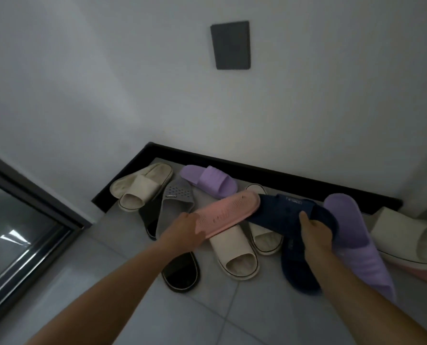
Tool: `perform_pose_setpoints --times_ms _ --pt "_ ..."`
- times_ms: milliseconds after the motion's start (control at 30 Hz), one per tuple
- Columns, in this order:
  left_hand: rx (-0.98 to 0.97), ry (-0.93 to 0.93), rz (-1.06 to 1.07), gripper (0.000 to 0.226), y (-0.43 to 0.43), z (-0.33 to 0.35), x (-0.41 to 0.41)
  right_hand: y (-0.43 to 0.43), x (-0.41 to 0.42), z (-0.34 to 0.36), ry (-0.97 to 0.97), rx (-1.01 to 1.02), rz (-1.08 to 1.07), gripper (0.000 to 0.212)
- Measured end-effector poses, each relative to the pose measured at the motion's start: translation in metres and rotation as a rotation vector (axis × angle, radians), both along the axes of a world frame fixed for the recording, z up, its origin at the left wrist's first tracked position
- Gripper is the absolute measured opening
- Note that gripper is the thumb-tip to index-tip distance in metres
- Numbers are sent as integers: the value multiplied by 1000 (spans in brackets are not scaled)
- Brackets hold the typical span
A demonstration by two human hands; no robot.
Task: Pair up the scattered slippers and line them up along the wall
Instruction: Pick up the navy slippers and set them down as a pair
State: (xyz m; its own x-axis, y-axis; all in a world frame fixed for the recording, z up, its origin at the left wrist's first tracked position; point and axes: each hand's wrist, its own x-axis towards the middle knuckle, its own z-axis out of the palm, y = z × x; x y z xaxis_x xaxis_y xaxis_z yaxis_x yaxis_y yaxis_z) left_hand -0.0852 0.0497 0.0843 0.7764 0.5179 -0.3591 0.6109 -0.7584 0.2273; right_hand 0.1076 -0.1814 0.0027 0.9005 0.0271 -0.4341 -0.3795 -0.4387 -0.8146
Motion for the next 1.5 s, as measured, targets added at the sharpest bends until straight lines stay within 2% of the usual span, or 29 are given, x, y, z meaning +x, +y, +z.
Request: perform_pose_setpoints --times_ms 100,267,400,533,633,700,733,767,900,1000,1067,1133,1267,1367,1500 --pt "4 -8 -67 53 5 8 4 -35 0 6 -93 -6 -56 39" --pt "-43 -46 -137 56 -13 -2 15 -65 -13 15 -281 -71 -14 48" --pt "-121 -123 -218 58 -57 -25 26 -96 -8 40 -453 -266 -4 49" --pt "-350 -273 -249 47 -107 -36 37 -131 -3 62 -482 -357 102 56" --pt "-648 -297 -229 45 -140 -35 42 -141 -18 70 -401 -301 280 52" --pt "-801 -233 -292 53 -159 -40 46 -136 -34 70 -347 -291 366 49" --pt "-813 -200 -328 60 -167 -46 47 -133 -41 68 -325 -286 393 48" --pt "-797 -200 -329 63 -175 -52 47 -129 -46 67 -308 -273 406 45" --pt "-718 -299 -132 32 -186 -67 47 -130 -55 70 -263 -93 337 11" --pt "-735 -296 -47 21 -190 -67 46 -140 -57 68 -281 -41 219 11" --pt "-791 -291 41 17 -190 -66 45 -148 -62 59 -226 -119 186 11" --pt "-770 -307 101 19 -175 -64 44 -154 -69 42 -150 -297 294 15" --pt "-550 -404 142 32 -101 -61 39 -147 -80 14 20 -447 441 16" --pt "-550 -341 295 30 -55 -65 25 -113 -71 9 127 -266 349 21" --pt "-609 -280 390 34 -47 -82 12 -56 -66 -4 465 258 -134 7"
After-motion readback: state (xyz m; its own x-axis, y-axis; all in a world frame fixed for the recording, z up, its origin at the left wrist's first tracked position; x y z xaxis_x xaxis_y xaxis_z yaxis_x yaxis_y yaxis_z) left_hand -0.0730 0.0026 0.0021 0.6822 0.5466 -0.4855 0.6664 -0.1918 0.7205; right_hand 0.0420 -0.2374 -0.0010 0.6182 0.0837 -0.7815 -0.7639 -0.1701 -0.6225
